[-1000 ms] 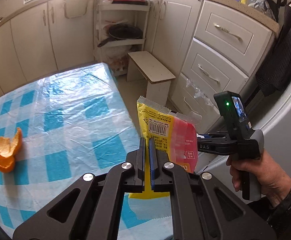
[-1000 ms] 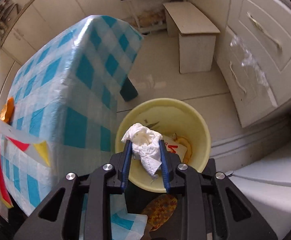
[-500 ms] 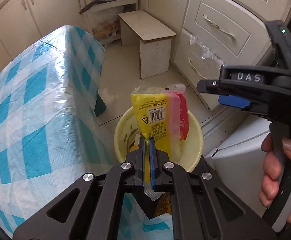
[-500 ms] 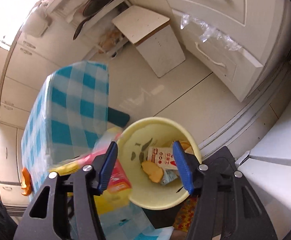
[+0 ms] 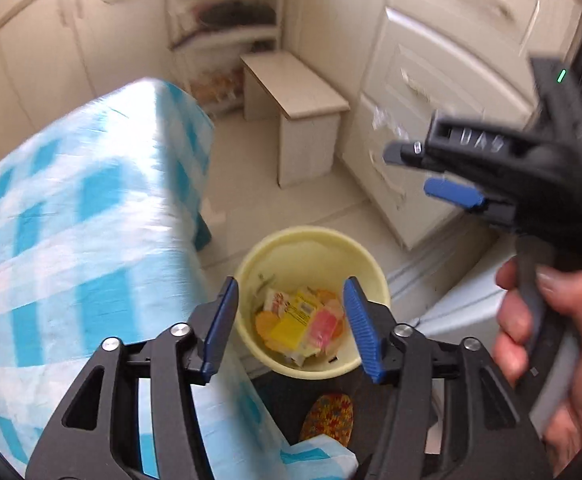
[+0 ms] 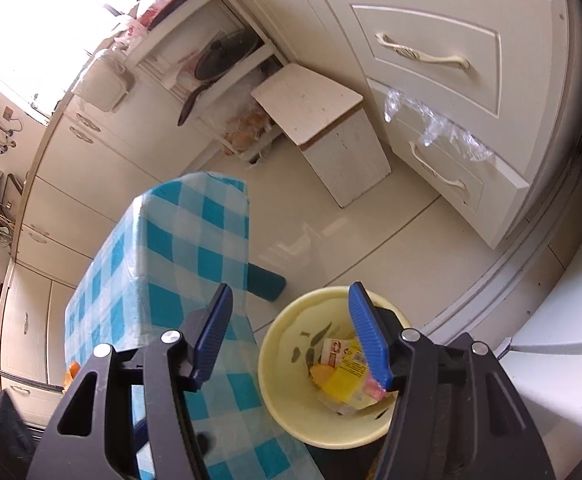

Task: Collect trash
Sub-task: 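Open both tools over the yellow bucket to drop the bag and tissue, then grasp the orange peel with the right tool while the left tool approaches the bread crust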

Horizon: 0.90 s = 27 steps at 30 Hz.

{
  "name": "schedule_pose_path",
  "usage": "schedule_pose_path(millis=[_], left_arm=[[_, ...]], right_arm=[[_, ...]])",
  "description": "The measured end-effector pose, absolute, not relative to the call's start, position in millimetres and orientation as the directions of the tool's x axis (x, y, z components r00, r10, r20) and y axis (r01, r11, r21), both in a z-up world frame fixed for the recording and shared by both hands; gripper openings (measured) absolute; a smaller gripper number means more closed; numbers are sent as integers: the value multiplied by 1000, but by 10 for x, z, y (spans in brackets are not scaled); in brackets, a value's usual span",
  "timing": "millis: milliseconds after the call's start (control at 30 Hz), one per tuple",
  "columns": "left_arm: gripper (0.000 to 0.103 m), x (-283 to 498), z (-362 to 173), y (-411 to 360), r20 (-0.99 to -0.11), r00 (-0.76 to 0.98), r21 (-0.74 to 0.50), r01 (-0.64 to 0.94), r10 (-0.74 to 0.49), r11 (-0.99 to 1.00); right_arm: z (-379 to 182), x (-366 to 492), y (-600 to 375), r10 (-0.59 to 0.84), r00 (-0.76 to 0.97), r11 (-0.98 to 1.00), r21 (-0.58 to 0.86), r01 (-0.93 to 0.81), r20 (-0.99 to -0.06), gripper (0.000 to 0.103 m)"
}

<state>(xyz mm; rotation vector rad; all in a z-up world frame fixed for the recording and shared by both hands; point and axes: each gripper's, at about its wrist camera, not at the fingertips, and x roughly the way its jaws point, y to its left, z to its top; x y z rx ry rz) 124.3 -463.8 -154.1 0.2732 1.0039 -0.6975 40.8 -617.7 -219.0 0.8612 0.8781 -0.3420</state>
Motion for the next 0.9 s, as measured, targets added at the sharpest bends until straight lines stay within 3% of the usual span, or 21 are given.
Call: schedule_pose_path(millis=[200,333,467,633,900], left_arm=[[61,1497,-1078,-3048,-765,549,-111,401,-336,909],[61,1908,-1014,-1846,-784,590,-159,112,-194,981],[61,2299,-1126,-969,-830,530,-255,-83,-174,963],[61,2445,-1357,-591,-844,476,-354,-151,-247,923],[61,2511,-1664,-294,-840,403,-471,-209,-363,857]], right_arm=[[-1915,800,-5634,156,655,727,535,430,-739,59],[-1755,1245,-4806,349,635,782,587,206,-689,59],[-1791,1654,-3907,557,540,723,688,57,-630,59],[-1919,2062,-3033,625,438,717,697,5,-647,59],[-2252,2224,-2700,666,382,654,748,114,-641,58]])
